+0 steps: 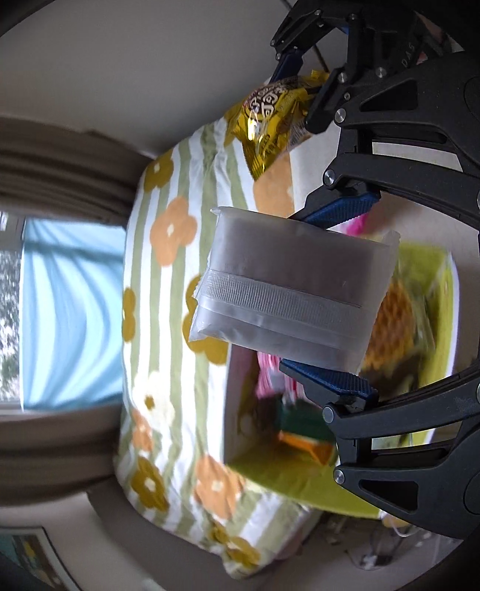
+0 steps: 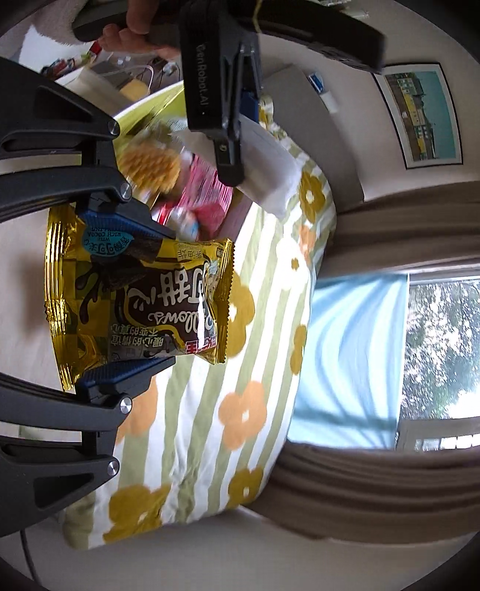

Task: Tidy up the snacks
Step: 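Carry the white pack with the left gripper while the right carries the gold bag toward the box, then open both grippers to drop the white pack and gold bag into the box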

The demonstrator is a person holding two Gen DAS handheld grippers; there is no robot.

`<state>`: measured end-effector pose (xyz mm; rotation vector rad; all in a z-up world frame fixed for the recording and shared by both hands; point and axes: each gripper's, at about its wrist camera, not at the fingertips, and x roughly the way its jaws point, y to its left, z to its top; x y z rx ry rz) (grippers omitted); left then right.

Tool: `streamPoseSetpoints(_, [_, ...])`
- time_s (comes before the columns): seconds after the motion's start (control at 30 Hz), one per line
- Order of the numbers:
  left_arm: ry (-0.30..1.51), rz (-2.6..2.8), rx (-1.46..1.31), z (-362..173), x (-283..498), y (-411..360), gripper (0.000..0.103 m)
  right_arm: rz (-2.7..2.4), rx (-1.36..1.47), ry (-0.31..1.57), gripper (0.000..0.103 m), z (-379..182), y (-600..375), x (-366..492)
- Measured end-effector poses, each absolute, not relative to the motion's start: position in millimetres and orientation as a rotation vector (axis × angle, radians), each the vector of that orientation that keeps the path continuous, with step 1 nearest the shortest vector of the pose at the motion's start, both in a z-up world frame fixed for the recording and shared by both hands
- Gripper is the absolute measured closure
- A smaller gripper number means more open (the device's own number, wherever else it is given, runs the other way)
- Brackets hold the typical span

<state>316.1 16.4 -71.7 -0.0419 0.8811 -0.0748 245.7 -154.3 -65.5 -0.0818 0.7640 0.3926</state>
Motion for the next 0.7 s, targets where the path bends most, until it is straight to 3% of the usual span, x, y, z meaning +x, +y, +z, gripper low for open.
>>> streamPoseSetpoints(0.3, [1.005, 0.032, -0.12, -128.3, 329.5, 135.2, 0.039, 0.4, -0.05, 0.837, 0.049, -86.6, -75.1, 268.1])
streamPoseSetpoints(0.57, [1.066, -0.033, -0.147, -160.2, 342.0, 165.6, 0.043, 0.35, -0.047, 0.887, 0.049, -99.6, -36.1, 279.0])
streamPoseSetpoints(0.7, [1.096, -0.082, -0.199, -170.2, 341.7, 178.1, 0.039, 0.331, -0.038, 0.901, 0.049, -102.8, -21.2, 277.6])
